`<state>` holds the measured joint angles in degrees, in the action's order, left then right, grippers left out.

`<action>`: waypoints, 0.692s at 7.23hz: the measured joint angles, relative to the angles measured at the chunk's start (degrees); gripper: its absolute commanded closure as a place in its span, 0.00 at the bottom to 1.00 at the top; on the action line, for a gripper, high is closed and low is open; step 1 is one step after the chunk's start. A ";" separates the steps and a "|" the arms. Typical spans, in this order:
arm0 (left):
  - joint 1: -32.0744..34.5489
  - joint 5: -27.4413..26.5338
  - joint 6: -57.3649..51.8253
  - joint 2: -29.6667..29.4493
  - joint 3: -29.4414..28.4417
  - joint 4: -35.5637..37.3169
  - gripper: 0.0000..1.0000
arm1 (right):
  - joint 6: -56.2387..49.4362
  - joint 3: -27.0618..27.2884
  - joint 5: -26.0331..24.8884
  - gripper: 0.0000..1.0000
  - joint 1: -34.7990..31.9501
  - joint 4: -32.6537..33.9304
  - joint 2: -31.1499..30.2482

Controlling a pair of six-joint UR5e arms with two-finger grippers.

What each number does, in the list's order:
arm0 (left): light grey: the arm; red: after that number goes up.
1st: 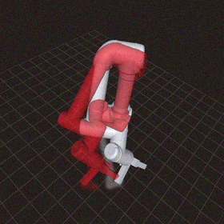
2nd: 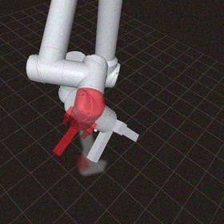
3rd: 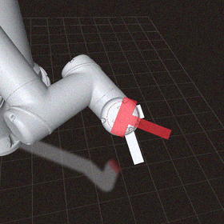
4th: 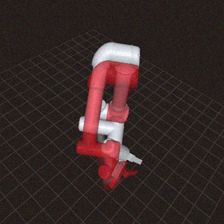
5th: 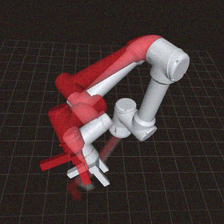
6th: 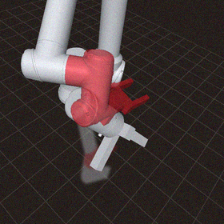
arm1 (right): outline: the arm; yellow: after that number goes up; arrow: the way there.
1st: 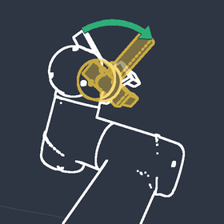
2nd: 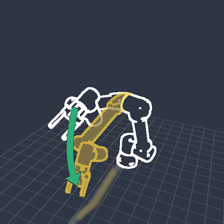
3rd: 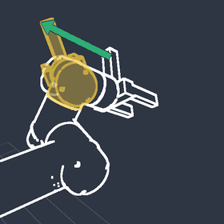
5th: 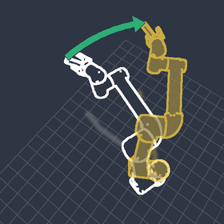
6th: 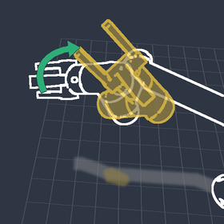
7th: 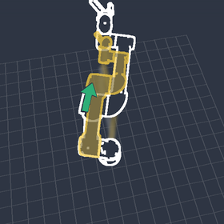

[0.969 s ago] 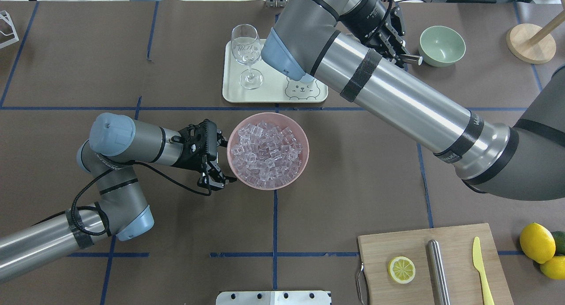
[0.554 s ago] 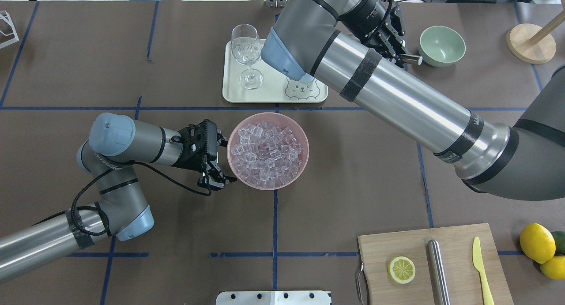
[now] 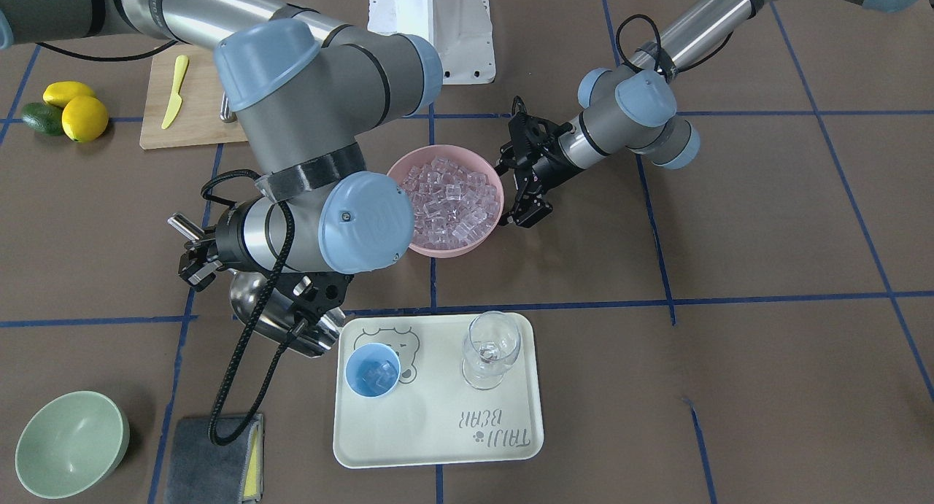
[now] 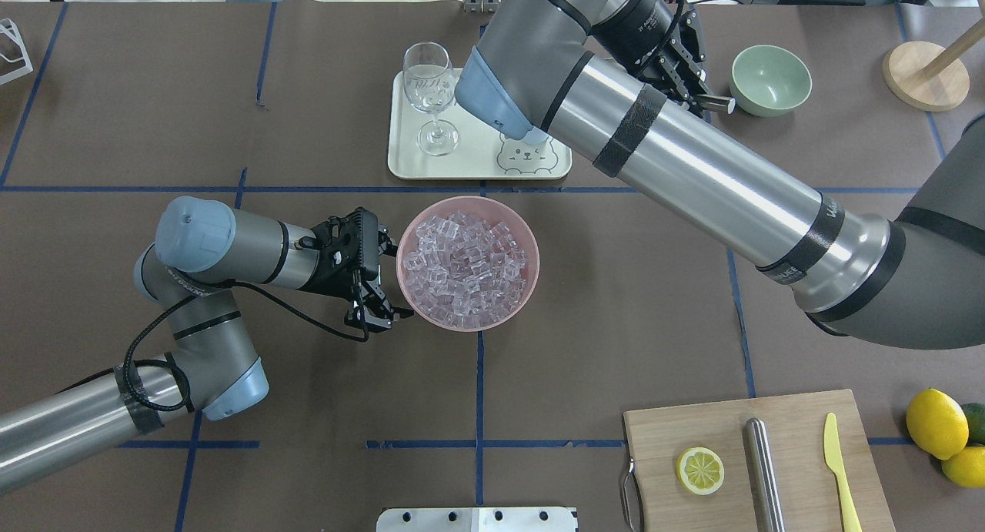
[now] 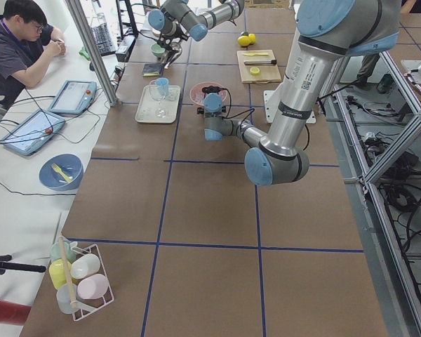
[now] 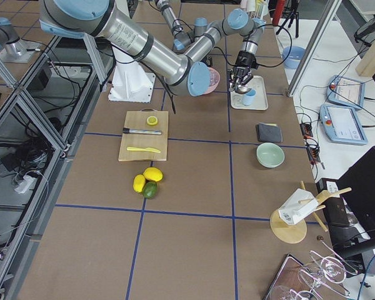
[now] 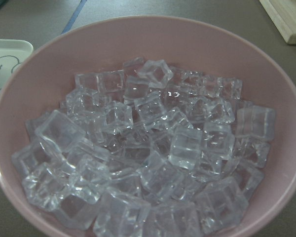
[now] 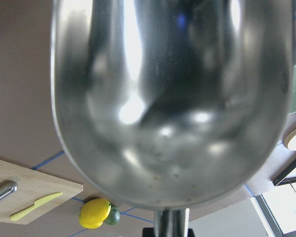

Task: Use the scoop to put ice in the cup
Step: 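Tilt the scoop with the right gripper to pour ice into the cup, then bring the empty scoop back and lower it to the table with the right gripper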

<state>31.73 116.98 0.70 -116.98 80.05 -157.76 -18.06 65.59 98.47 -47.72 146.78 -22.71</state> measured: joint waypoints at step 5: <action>0.00 0.00 0.00 0.09 0.02 -0.01 0.00 | 8.86 16.88 11.01 1.00 -3.37 -0.25 -11.86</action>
<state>31.73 116.98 0.70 -116.90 80.07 -157.77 -9.19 82.47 109.48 -51.09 146.53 -34.56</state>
